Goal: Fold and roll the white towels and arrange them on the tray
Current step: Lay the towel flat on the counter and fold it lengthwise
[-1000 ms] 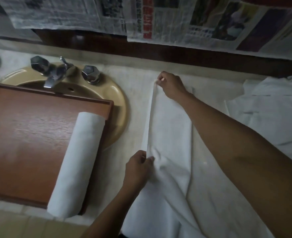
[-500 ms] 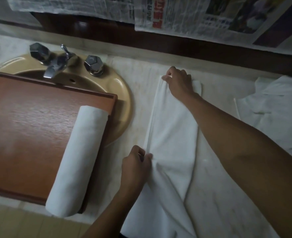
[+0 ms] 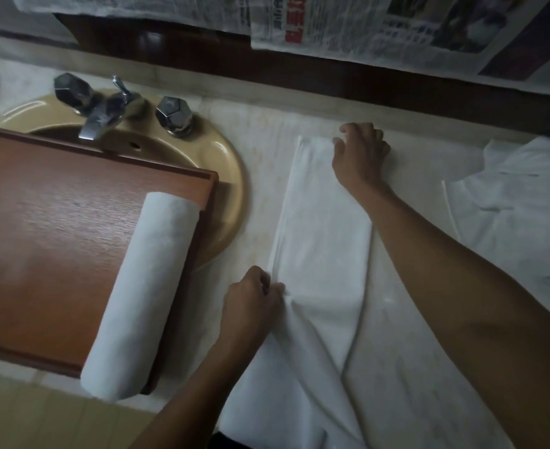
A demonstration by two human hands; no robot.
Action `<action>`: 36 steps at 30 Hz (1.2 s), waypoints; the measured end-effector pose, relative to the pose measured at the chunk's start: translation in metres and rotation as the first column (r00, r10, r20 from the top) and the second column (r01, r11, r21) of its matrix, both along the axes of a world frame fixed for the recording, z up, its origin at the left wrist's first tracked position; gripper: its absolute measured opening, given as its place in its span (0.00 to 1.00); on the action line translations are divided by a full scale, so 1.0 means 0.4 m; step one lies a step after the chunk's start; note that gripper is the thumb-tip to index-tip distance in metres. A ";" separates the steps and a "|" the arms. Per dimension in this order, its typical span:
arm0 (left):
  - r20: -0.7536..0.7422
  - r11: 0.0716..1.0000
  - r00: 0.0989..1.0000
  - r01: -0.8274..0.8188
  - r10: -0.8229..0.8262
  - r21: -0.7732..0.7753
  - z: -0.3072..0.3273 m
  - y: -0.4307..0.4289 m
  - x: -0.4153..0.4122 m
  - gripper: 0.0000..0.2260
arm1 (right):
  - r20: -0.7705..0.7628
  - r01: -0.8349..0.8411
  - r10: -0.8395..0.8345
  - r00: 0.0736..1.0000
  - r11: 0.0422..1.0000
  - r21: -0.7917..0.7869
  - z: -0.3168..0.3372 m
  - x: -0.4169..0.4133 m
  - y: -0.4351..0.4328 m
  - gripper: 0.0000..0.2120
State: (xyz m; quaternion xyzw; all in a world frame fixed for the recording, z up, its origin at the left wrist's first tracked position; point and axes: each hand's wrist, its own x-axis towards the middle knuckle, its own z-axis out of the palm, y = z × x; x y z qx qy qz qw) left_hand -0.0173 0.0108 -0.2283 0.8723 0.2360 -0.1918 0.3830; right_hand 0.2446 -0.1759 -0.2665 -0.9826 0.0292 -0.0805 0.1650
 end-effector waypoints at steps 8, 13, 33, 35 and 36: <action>0.161 0.954 0.959 0.192 -0.232 0.231 -0.006 -0.041 0.357 0.16 | -0.252 0.087 -0.060 0.966 0.991 0.097 0.048 0.003 -0.150 0.12; 0.190 0.983 0.976 0.068 -0.101 0.172 -0.023 -0.067 0.561 0.15 | -0.251 0.094 -0.033 0.967 0.967 0.235 0.041 0.015 -0.175 0.07; 0.308 0.997 0.949 0.052 -0.069 0.062 -0.016 -0.044 0.512 0.10 | -0.018 -0.391 0.391 0.920 0.919 -0.053 -0.071 -0.181 -0.034 0.23; 0.318 0.994 0.941 0.097 -0.111 0.059 -0.002 -0.044 0.375 0.11 | -0.073 -0.362 0.357 0.931 0.929 -0.076 -0.076 -0.167 -0.036 0.23; 0.314 0.994 0.944 0.094 -0.104 0.046 -0.003 -0.044 0.300 0.11 | -0.088 -0.352 0.345 0.934 0.932 -0.083 -0.072 -0.155 -0.036 0.24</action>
